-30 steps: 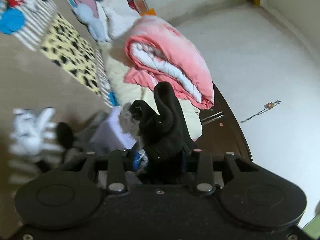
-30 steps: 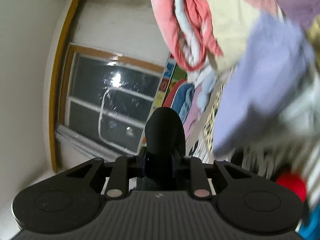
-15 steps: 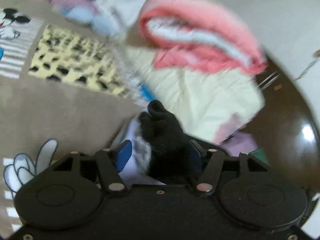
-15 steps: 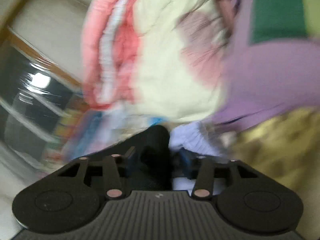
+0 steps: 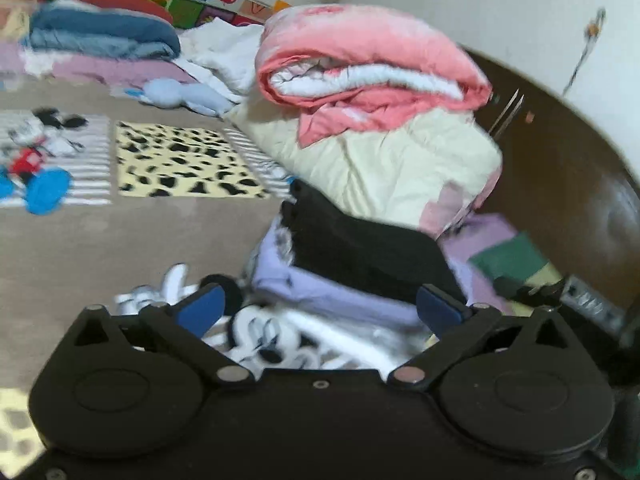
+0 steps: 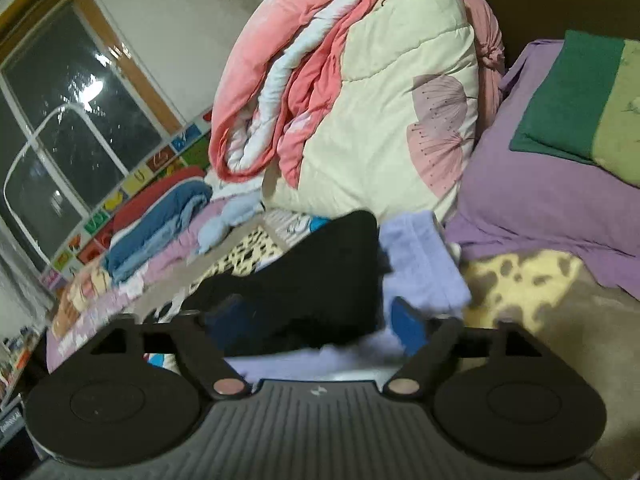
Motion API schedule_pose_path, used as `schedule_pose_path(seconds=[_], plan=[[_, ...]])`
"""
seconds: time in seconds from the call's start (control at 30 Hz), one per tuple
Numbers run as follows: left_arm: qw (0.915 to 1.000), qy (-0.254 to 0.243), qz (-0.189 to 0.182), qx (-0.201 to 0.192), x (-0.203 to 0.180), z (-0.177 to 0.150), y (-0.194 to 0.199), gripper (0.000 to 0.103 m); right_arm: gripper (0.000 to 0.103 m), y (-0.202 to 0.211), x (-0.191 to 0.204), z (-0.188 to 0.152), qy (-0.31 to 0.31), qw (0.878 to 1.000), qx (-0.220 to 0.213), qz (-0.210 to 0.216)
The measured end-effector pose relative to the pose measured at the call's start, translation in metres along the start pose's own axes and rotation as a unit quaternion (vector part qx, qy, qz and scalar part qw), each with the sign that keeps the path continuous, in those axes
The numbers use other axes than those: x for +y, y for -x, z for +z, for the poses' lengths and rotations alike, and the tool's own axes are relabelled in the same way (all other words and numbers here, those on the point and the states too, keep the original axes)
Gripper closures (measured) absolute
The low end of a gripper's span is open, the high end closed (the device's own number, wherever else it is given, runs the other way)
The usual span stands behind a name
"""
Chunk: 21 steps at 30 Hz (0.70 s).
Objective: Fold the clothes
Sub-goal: 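Carry the folded black garment with both grippers onto the lavender clothes stack, then open both grippers and withdraw them from the stacked garment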
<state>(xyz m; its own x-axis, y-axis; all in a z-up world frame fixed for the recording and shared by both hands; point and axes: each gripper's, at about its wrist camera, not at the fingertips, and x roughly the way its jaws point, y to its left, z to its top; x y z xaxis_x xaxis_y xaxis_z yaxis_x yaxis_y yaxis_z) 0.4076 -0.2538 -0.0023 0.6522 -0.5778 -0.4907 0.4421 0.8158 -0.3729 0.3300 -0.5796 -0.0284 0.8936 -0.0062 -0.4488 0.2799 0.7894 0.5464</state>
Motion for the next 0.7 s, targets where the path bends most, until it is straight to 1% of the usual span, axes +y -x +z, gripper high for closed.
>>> schedule_pose_path(seconds=[0.07,0.1,0.17,0.27,0.37,0.5,0.7], plan=[[0.9986,-0.031,0.043,-0.006,-0.014,-0.004,0.015,0.0,0.001,0.016,0.011,-0.006,0.008,1.0,0.013,-0.011],[0.9969,-0.046,0.064,-0.009,-0.021,-0.007,0.022,0.0,0.0,0.023,0.017,-0.009,0.015,1.0,0.022,-0.015],[0.9934,-0.059,0.098,-0.011,-0.033,-0.01,0.034,0.0,0.0,0.034,0.028,-0.013,0.034,0.998,0.044,-0.031],[0.9889,-0.079,0.125,-0.017,-0.047,-0.014,0.053,0.0,0.0,0.055,0.041,-0.02,0.067,0.995,0.054,-0.058],[0.9871,-0.097,0.126,-0.017,-0.061,-0.015,0.066,0.0,0.0,0.077,0.053,-0.025,0.093,0.991,0.051,-0.086],[0.9831,-0.124,0.133,-0.02,-0.079,-0.021,0.081,0.0,0.0,0.107,0.067,-0.029,0.114,0.987,0.042,-0.108],[0.9851,-0.116,0.125,-0.019,-0.098,-0.023,0.102,0.0,0.0,0.141,0.08,-0.031,0.134,0.983,0.036,-0.12]])
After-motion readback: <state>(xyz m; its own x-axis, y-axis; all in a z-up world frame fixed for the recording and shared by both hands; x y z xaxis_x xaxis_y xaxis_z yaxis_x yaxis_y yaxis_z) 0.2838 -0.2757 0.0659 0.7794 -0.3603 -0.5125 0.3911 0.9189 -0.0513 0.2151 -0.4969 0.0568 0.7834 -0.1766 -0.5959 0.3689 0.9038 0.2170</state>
